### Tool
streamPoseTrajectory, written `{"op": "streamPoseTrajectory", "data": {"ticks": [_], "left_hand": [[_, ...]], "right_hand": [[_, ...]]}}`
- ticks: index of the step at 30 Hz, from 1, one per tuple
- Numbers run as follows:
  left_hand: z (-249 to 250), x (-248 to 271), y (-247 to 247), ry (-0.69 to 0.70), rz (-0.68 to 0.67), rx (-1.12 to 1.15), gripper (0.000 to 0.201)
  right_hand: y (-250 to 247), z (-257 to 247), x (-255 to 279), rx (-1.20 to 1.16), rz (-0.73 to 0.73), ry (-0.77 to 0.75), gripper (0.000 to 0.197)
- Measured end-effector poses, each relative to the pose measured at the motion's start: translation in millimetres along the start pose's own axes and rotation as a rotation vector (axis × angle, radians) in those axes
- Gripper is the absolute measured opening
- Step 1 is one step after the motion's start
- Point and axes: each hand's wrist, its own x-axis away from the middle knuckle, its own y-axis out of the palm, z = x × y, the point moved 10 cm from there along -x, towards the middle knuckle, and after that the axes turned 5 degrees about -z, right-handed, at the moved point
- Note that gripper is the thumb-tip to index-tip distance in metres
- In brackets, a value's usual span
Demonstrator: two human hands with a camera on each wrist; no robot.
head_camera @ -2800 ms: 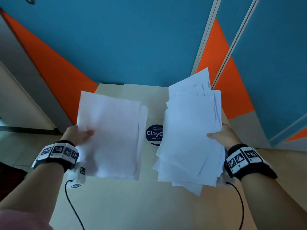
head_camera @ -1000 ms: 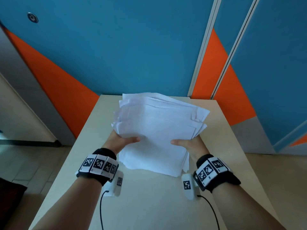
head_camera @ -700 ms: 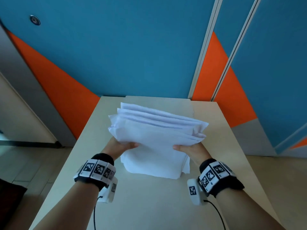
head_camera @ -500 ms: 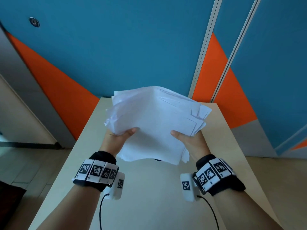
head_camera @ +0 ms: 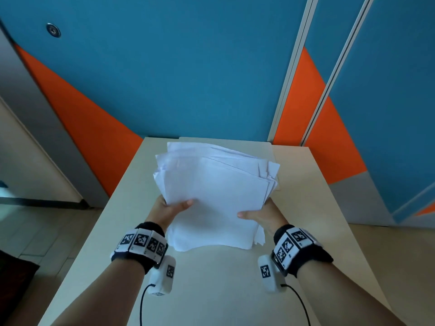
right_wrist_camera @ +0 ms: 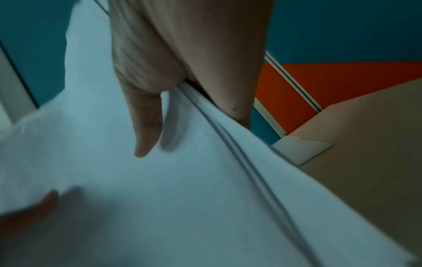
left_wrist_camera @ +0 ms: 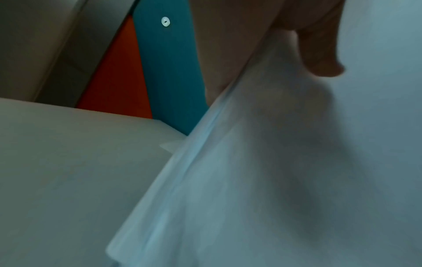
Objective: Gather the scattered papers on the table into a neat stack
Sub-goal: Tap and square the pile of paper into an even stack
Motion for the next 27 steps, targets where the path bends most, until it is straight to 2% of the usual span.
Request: {"op": "streamPoseTrajectory", "data": {"ticks": [2,5,6,9,10,11,12,13,14,15,17,18,20,21,22,23,24,25,26,27], "left_hand": [[-13,0,-10,-0.048,0.102,0.020,0.075],[-19,2,-24,-0.048,0.208,0.158,0.073],[-19,2,-27,-0.046,0.231,0.229,0.070],[-23,3,-29,-0.056,0.229,0.454,0.048],[-24,4,-26,-0.067,0.202,0.502,0.046],[-26,5,-19,-0.087,0.160,0.545,0.055],[-30,6,-10,-0.127,0.106,0.569,0.073],[-34,8,1,-0.164,0.050,0.574,0.088],[-37,10,9,-0.179,0.001,0.577,0.097],[-41,10,16,-0.188,-0.038,0.580,0.100],[-44,14,22,-0.207,-0.078,0.584,0.099],[-47,14,14,-0.206,-0.051,0.572,0.096],[-47,12,-16,-0.160,0.074,0.518,0.071],[-44,12,-37,-0.125,0.146,0.443,0.068],[-42,13,-57,-0.098,0.200,0.345,0.081],[-35,14,-73,-0.074,0.220,0.229,0.104],[-23,16,-78,-0.042,0.175,0.100,0.127],[-11,18,-73,-0.018,0.077,-0.013,0.140],[-2,19,-63,-0.011,-0.026,-0.085,0.141],[1,21,-54,-0.022,-0.099,-0.110,0.130]], "right_hand": [[-2,11,3,0.045,-0.002,0.048,0.034],[-6,12,13,0.108,-0.071,0.029,0.022],[-13,10,16,0.110,-0.050,0.020,0.018],[-34,-4,29,-0.131,0.090,-0.051,0.012],[-35,-7,33,-0.293,0.110,-0.069,0.010],[-29,-9,35,-0.473,0.082,-0.092,0.007],[-21,-12,35,-0.618,0.053,-0.113,0.015],[-12,-14,34,-0.682,0.013,-0.127,0.040],[-1,-17,36,-0.668,-0.028,-0.109,0.065],[6,-19,38,-0.616,-0.037,-0.098,0.077],[4,-30,40,-0.523,0.002,-0.142,0.065],[-2,-35,40,-0.496,0.031,-0.179,0.064],[-15,-45,42,-0.449,0.061,-0.242,0.082],[-24,-49,43,-0.425,0.077,-0.262,0.086],[-33,-49,42,-0.398,0.080,-0.267,0.087],[-39,-52,43,-0.365,0.057,-0.266,0.087],[-44,-53,43,-0.331,0.033,-0.250,0.088],[-46,-51,43,-0.301,0.004,-0.229,0.089],[-46,-48,44,-0.271,-0.024,-0.203,0.091],[-44,-43,45,-0.239,-0.044,-0.163,0.091]]}}
